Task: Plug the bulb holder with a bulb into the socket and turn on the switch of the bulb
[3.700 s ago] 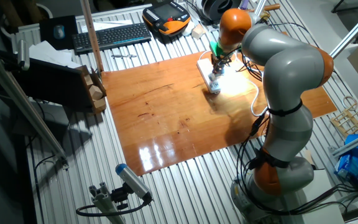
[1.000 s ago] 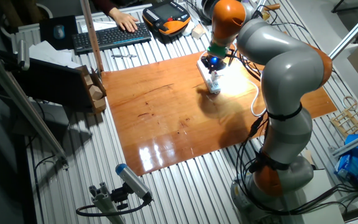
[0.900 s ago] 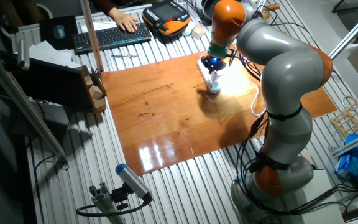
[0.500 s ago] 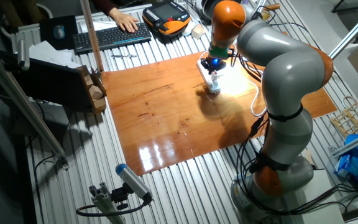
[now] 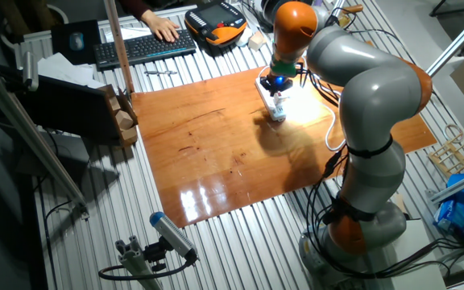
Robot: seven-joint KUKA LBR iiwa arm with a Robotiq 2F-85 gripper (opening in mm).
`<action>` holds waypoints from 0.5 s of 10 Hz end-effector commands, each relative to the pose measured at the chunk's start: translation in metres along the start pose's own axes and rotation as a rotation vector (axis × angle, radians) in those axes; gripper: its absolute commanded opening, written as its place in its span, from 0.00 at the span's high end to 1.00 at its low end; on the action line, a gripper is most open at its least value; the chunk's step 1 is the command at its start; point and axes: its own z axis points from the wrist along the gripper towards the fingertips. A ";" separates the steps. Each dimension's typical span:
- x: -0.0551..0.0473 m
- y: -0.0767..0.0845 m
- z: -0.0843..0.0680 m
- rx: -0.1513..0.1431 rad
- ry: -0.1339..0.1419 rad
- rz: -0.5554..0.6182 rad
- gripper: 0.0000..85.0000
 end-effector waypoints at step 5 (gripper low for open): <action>0.000 0.000 0.000 -0.025 0.014 0.008 1.00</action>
